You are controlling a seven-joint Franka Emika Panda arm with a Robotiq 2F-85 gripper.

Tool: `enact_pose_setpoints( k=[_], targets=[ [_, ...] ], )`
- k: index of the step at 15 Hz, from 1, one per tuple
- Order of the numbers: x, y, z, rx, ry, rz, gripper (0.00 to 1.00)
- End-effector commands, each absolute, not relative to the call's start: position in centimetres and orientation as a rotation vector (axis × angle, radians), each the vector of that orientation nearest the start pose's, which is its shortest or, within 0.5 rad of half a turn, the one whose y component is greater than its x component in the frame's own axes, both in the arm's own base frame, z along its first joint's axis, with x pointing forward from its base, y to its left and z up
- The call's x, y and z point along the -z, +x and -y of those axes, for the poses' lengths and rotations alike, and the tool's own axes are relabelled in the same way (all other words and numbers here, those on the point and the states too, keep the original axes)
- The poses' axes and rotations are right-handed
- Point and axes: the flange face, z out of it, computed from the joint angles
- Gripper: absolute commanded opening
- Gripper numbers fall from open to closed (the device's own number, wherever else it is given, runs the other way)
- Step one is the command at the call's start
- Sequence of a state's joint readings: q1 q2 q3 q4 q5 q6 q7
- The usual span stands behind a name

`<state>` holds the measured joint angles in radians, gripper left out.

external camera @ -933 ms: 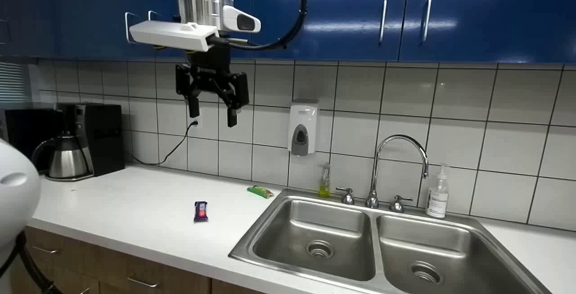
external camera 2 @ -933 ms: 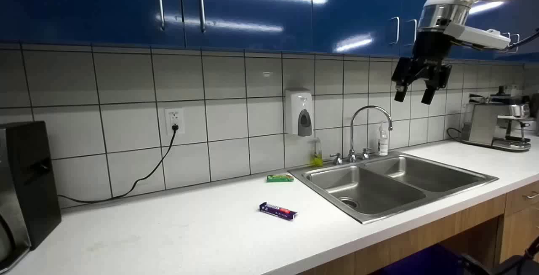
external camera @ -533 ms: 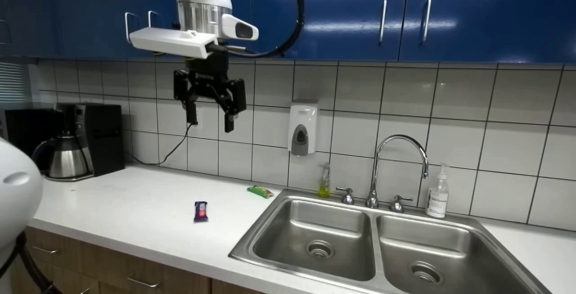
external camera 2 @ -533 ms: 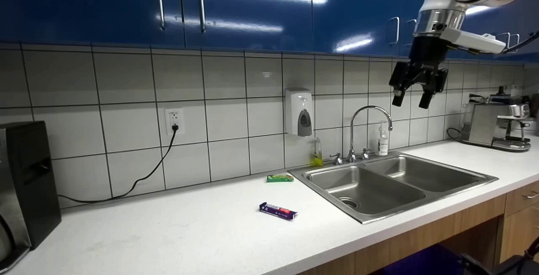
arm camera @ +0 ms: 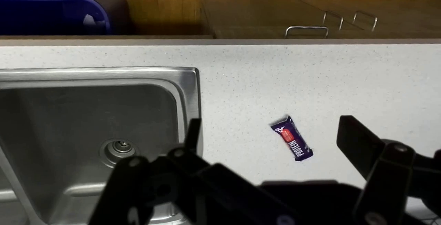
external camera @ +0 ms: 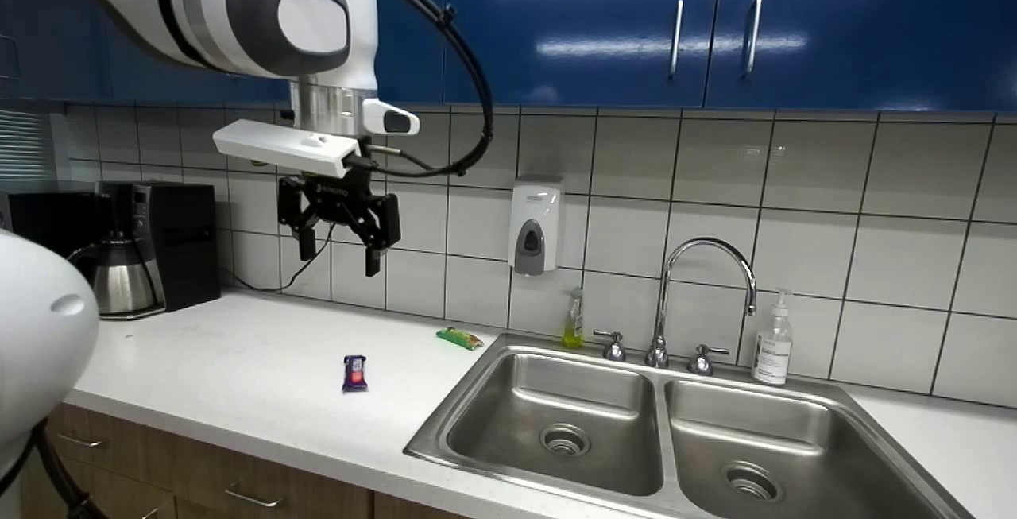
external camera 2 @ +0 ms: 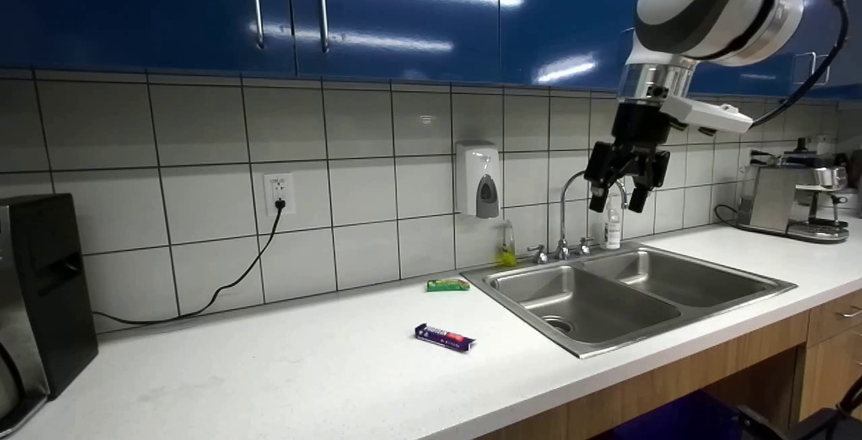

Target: Put the purple packet in the sink.

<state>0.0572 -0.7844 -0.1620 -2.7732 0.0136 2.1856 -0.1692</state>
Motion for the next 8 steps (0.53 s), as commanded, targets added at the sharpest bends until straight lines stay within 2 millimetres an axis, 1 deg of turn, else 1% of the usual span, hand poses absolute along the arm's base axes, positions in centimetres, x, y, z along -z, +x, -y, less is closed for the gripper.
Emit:
enact_pose_setpoints(
  k=[1,8],
  targets=[
    [-41.9,34.9,0.5,0.331,-2.998,0.205,1.0],
    [-36.8,39.7,-4.9,0.428,-2.955,0.267,1.0]
  ],
)
